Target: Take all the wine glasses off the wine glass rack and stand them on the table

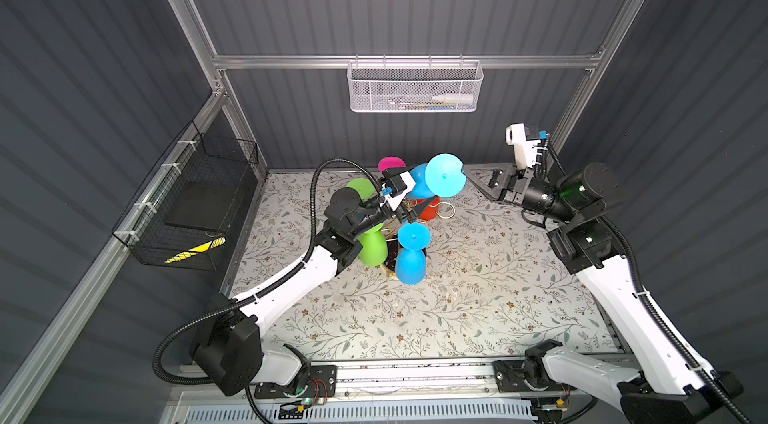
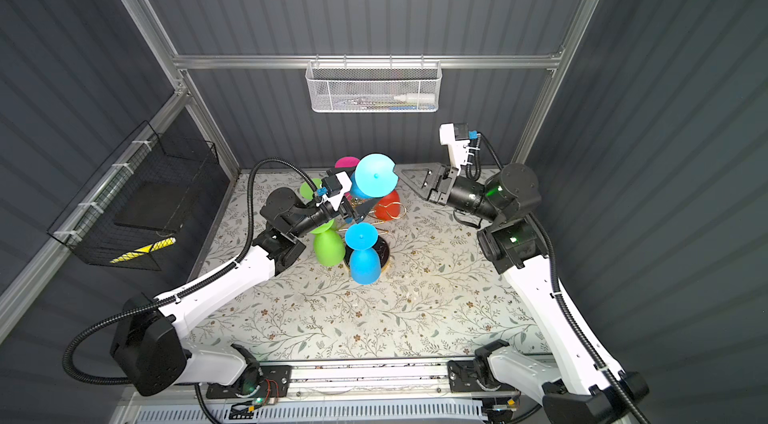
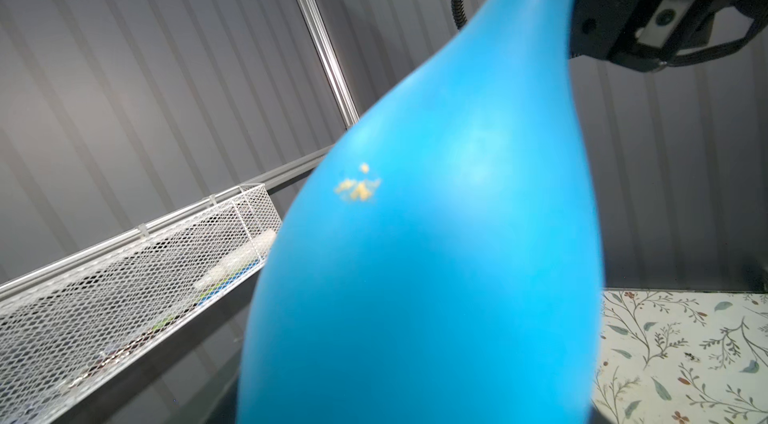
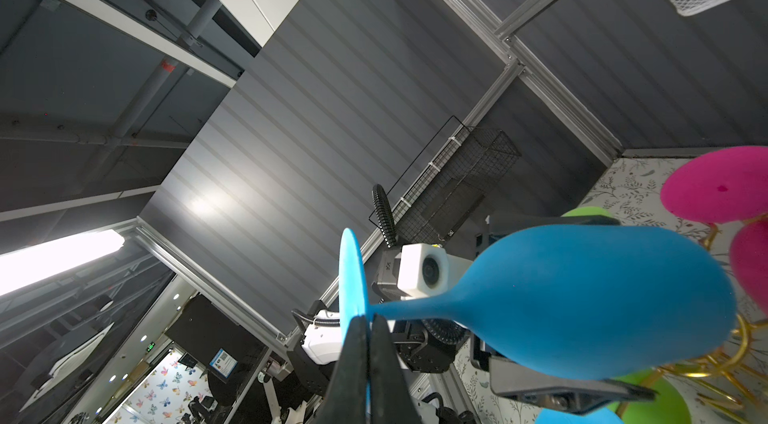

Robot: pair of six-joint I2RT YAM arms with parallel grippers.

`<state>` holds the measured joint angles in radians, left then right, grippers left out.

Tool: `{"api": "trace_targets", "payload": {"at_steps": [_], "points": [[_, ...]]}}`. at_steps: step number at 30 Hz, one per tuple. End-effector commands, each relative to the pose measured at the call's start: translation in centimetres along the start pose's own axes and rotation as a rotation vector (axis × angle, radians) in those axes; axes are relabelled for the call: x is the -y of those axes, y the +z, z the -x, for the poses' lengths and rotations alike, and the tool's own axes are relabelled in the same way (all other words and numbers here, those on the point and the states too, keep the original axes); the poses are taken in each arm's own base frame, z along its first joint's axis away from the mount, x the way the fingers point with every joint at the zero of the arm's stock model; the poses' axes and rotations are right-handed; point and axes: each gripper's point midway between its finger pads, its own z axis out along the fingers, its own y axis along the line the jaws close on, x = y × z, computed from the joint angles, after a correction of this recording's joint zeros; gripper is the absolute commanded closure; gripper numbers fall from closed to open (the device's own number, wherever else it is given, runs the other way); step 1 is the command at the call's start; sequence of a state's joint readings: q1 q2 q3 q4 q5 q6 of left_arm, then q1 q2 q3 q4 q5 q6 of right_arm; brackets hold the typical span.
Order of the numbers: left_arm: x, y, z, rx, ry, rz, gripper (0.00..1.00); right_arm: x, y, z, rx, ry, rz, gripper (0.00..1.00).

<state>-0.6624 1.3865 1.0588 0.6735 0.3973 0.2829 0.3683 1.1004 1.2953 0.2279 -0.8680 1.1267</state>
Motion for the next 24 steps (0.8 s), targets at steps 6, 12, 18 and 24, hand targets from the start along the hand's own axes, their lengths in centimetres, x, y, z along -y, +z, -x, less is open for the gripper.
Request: {"api": "trace_targets", "payload": {"at_steps": [6, 12, 18, 24], "points": [[-1.6, -2.8, 1.9, -0.084, -0.089, 0.120, 0.19, 1.3, -1.9, 0.1, 0.043, -0.104, -0.189, 0.47], [-1.8, -4.0, 0.4, -0.326, -0.208, 0.130, 0.19, 1.8, -6.7, 2.8, 0.192, -0.350, -0.503, 0.32], [-1.2, -4.9, 0.6, -0.419, -0.274, 0.103, 0.20, 2.5, -9.2, 4.4, 0.253, -0.540, -0.680, 0.29], [-1.0, -4.9, 1.0, -0.503, -0.305, 0.069, 0.22, 2.0, -7.8, 5.1, 0.220, -0.617, -0.644, 0.29]]}}
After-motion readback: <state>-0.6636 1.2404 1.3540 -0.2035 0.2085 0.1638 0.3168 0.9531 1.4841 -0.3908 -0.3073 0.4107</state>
